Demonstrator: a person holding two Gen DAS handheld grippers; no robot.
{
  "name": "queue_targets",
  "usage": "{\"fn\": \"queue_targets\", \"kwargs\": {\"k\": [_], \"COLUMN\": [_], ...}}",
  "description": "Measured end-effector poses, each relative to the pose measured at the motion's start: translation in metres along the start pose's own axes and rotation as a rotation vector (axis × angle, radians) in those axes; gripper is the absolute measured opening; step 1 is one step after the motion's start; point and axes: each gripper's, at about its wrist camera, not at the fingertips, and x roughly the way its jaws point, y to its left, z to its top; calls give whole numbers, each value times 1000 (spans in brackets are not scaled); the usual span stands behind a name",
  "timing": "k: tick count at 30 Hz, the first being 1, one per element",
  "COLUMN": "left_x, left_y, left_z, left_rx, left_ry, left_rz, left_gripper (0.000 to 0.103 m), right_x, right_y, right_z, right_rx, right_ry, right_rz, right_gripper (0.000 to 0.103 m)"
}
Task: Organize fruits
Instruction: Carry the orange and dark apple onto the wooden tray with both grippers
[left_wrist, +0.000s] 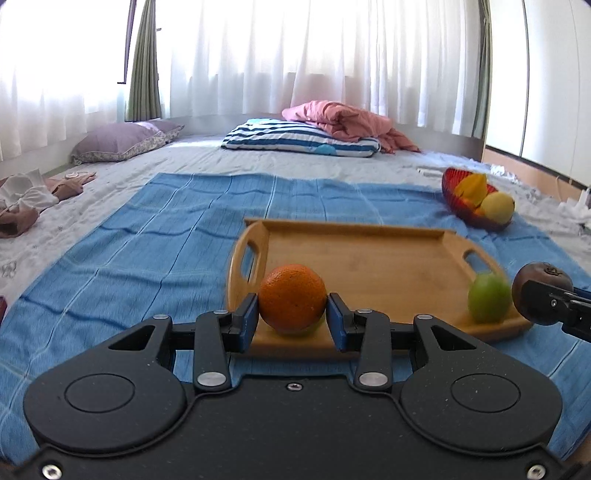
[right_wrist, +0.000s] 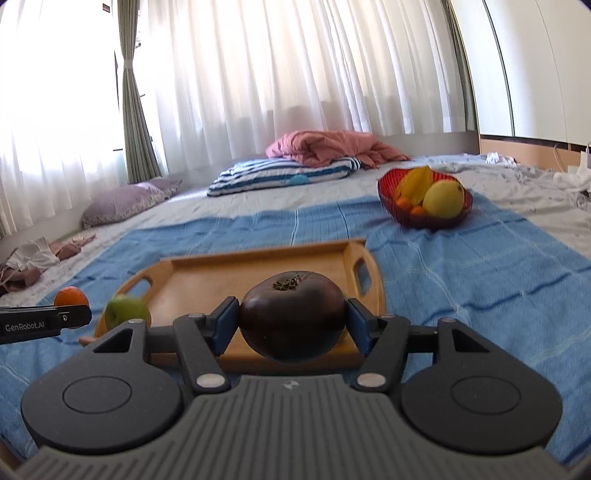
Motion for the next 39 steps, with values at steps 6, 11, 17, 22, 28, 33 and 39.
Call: {"fn": "queue_targets", "kwargs": {"k": [6, 11, 17, 22, 28, 33, 39], "left_x": [10, 30, 63, 91, 127, 150, 166], "left_y": [9, 15, 18, 17, 13, 14, 15], "left_z": [36, 59, 73, 79, 81, 78, 74], "left_rx": [-26, -43, -54, -53, -37, -40, -38], "left_ry": [2, 39, 128, 196, 278, 333, 373], "left_rz": [-36, -57, -77, -79, -68, -50, -35], "left_gripper": [38, 38, 38, 38, 38, 38, 38], "right_x": [16, 36, 68, 93, 119, 134, 148], "right_y": [-11, -14, -22, -24, -27, -25, -24], "right_z": [31, 50, 66, 70, 71, 68, 61], "right_rx": [36, 16, 44, 17, 15, 10, 29], "right_ry": [-4, 10, 93, 152, 242, 291, 320], "right_rz": [9, -1, -1, -20, -37, -44, -43], "right_gripper": [65, 65, 65, 65, 65, 65, 65]}}
